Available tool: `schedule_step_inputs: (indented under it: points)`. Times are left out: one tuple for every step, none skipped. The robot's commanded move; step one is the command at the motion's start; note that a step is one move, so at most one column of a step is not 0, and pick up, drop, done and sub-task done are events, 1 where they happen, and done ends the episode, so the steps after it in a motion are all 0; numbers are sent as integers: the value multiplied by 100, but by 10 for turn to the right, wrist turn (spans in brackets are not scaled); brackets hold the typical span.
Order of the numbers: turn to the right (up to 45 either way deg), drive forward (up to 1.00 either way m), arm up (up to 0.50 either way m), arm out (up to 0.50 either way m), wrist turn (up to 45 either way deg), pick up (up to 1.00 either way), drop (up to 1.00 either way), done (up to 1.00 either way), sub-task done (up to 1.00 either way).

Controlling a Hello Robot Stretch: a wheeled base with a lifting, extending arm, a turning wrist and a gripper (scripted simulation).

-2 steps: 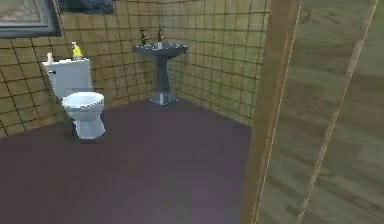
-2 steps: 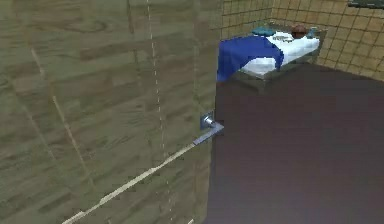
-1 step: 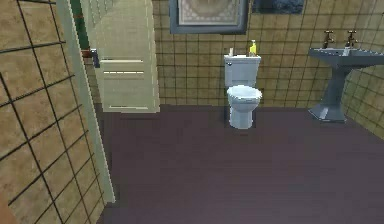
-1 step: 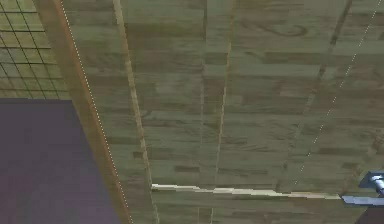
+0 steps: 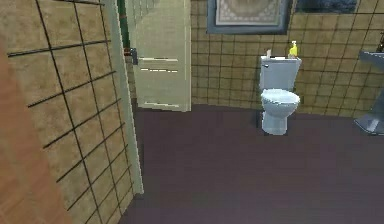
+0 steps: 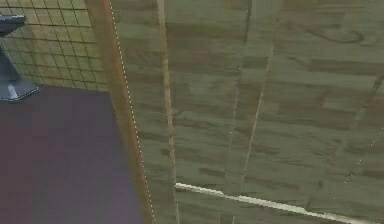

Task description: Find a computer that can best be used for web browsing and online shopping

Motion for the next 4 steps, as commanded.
schedule_step_inputs:
  points:
    - [0, 100, 0, 0, 0, 0, 0, 0, 0]
    - [-30, 0, 0, 0, 0, 0, 0, 0, 0]
    - [0, 50, 0, 0, 0, 0, 0, 0, 0]
    - [60, 0, 0, 0, 0, 0, 0, 0, 0]
